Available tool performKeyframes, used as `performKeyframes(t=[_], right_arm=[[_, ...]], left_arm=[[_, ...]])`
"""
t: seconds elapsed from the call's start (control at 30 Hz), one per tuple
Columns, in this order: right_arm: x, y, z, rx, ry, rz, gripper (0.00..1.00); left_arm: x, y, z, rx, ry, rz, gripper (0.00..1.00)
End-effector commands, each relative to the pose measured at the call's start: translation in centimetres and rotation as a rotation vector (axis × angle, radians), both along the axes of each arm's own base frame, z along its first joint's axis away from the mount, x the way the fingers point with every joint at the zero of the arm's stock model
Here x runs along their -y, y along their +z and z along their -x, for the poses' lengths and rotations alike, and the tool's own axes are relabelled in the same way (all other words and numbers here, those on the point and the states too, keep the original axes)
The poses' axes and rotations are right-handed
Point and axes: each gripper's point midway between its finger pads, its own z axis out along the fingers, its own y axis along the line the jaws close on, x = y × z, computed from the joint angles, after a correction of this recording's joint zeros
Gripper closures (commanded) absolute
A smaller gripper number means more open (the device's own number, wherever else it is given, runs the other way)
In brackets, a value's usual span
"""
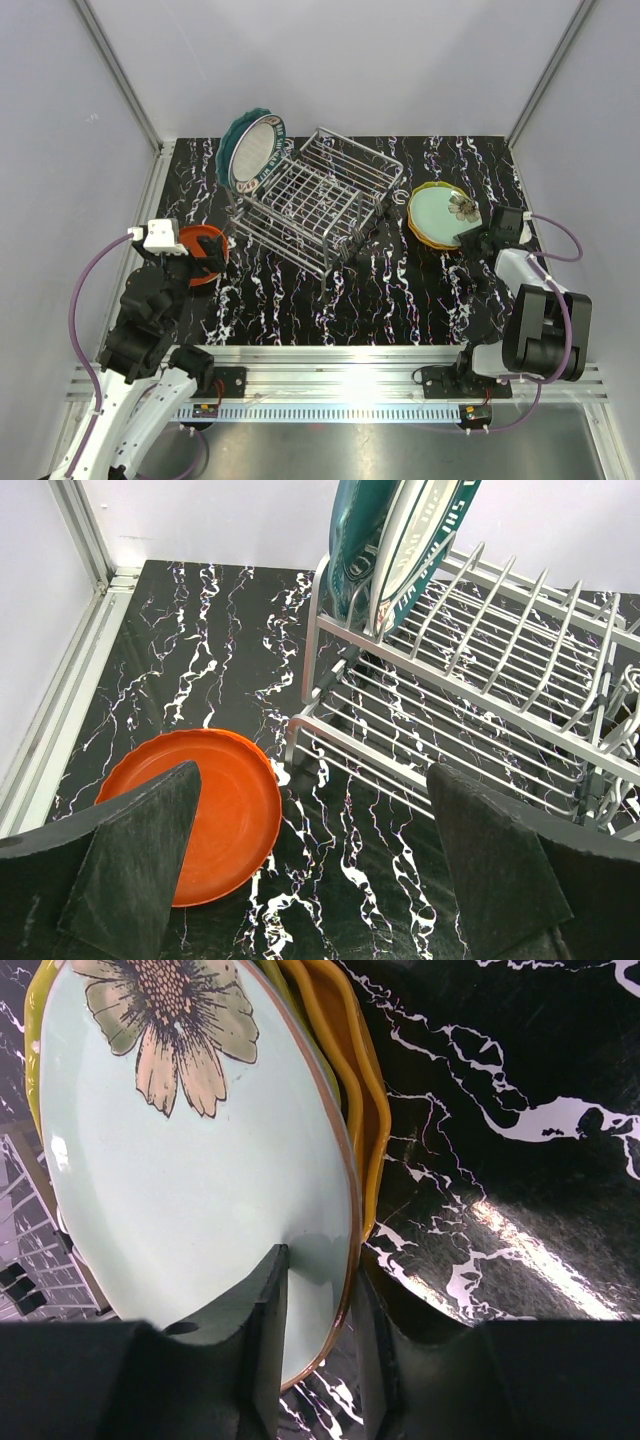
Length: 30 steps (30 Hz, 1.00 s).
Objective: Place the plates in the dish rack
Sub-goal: Grab a plate with the right arm
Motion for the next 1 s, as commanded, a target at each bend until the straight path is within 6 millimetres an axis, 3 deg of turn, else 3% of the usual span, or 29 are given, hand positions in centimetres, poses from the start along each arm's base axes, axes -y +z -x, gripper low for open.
performKeyframes(t=[0.0,0.23,0.4,0.53,0.97], right_arm=[[0.1,0.0,0.9,-0.015,-0.004,0.020,0.79],[0.6,2.6,1.3,0.010,-0.026,0.050,0.88],[2.2,5.9,1.6,0.091,-0.117,0.098,0.92],[2.4,8.5,0.8,0.176,-0.132,0.094,0.99],[2.4,12.9,-0.6,0.277,-0.131,0.081,1.00]], left_arm=[[0.4,0.9,-0.4,0.027,-0.013,0.018,0.01],[0.4,1.0,-0.3,0.031,-0.016,0.021,0.01],[0.5,0.9,-0.3,0.029,-0.018,0.022,0.01],[0.5,0.9,-0.3,0.029,-0.019,0.024,0.01],[0.5,0.9,-0.2,0.029,-0.019,0.024,0.01]])
